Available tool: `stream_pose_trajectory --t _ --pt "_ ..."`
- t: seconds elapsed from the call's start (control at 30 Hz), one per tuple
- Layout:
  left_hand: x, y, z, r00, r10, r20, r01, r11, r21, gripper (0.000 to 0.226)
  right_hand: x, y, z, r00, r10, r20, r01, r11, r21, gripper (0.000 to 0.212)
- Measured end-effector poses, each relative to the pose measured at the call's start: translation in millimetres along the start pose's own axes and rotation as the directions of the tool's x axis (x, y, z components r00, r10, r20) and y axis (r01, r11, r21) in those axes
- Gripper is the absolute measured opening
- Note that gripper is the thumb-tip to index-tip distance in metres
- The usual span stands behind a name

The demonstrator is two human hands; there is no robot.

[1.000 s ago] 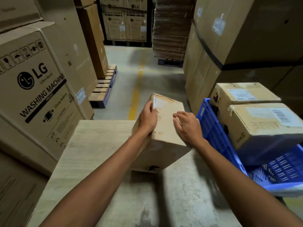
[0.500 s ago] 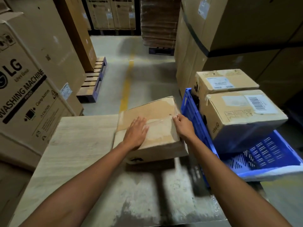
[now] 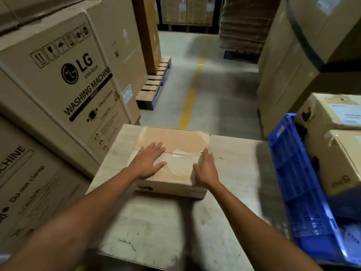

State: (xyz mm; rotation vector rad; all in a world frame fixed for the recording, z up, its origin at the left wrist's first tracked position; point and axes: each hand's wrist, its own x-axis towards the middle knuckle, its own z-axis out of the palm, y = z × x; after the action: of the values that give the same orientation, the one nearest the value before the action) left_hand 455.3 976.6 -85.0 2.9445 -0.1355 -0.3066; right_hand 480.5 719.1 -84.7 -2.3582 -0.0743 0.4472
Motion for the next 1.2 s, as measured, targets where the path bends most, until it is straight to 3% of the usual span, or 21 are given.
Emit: stream_pose_trajectory --t 0.17,0.27,0.57,0.8,1.03,1.2 --pt "-3 -97 -9 0.999 0.049 0.009 -0.049 0.997 0.051 0.084 16 -66 73 0.990 -0.140 -0.033 0.113 0.901 -0.418 0.083" --pt "8 -152 -18 0.996 0.084 0.010 -0.085 0.995 0.047 0.084 41 -98 101 0.982 -0.188 -0.027 0.149 0.848 -0.508 0.084" --pt "51 -235 -37 0.987 0.154 -0.035 -0.151 0.986 0.077 0.080 101 -153 132 0.972 -0.236 0.023 0.204 0.784 -0.586 0.084" --pt "71 -249 -39 0.987 0.153 -0.055 -0.148 0.985 0.087 0.081 125 -162 132 0.973 -0.227 0.038 0.200 0.750 -0.630 0.080" --pt "69 -245 -42 0.986 0.147 -0.079 -0.140 0.986 0.086 0.084 121 -168 121 0.977 -0.185 0.109 0.214 0.785 -0.581 0.076" --pt "60 -187 -69 0.942 0.255 -0.217 -0.251 0.967 0.046 0.089 76 -170 89 0.962 -0.258 -0.093 0.176 0.841 -0.511 0.076"
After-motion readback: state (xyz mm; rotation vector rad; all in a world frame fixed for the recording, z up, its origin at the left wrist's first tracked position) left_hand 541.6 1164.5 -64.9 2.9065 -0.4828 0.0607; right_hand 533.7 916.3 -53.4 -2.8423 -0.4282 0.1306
